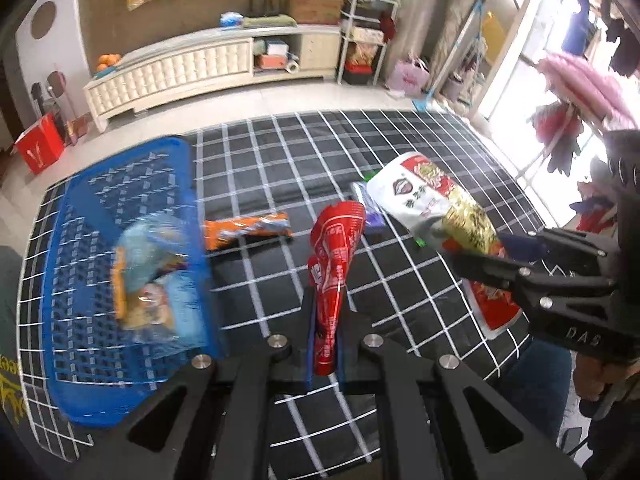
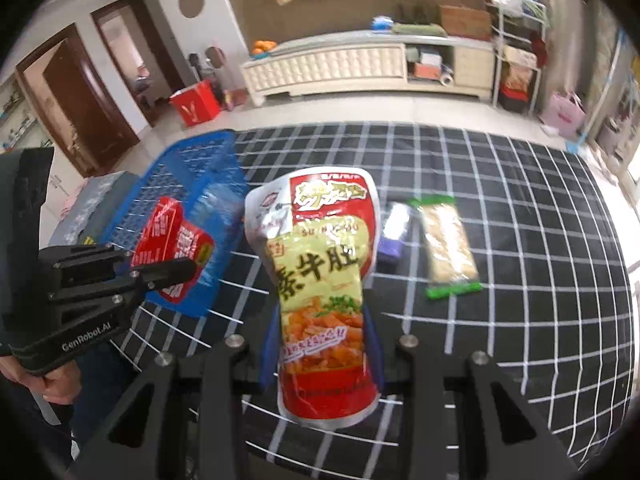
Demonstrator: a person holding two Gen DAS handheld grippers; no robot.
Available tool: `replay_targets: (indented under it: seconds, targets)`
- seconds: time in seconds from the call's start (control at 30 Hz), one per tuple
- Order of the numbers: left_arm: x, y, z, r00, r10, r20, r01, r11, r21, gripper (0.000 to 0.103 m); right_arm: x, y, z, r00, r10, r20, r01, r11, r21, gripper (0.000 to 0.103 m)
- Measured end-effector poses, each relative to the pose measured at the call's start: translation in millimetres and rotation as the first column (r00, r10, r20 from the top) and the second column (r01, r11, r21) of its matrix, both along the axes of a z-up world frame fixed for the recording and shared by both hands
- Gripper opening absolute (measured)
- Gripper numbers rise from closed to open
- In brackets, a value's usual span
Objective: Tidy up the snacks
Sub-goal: 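Drop the red pouch into the basket with the left tool while the right carries the tripe bag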
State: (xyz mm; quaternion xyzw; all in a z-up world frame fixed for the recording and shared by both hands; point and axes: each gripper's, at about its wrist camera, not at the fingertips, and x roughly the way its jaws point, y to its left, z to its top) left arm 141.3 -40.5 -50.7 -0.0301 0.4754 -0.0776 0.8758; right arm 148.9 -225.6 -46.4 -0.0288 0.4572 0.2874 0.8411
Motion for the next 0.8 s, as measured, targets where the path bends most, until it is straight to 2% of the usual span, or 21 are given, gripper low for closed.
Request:
replay_targets:
  seconds: [0.13,0.33,0.6,0.8]
  targets:
    - [-10.7,30.9,11.2,0.999,0.04,0.016,-0.04,0.999,0.003,0.007,-6.2,34.1,11.1,0.999,0.046,0.016,-0.046,0.999,0.022,0.041]
    - [-23.0,76.5,12.0,0.995,0.103,0.018,-0.103,0.995,0.016,0.007,-12.7,81.9,15.3,0.994,0.107,0.025,-0.107,0.994,0.035,0.041]
    - [-27.0,131.1,-7.6,0.983,0.183,-0.034,-0.182,0.983,0.021,0.007,-12.5,129.4,8.7,0.986,0.168,0.014,-0.168,0.985,0.028,0.042]
    - [-27.3,144.4,-28.4,0.981,0.181,-0.077,-0.179,0.983,0.025,0.007,-8.8,146.7,1.4,0.984,0.176,-0.007,-0.176,0.984,0.017,0.042]
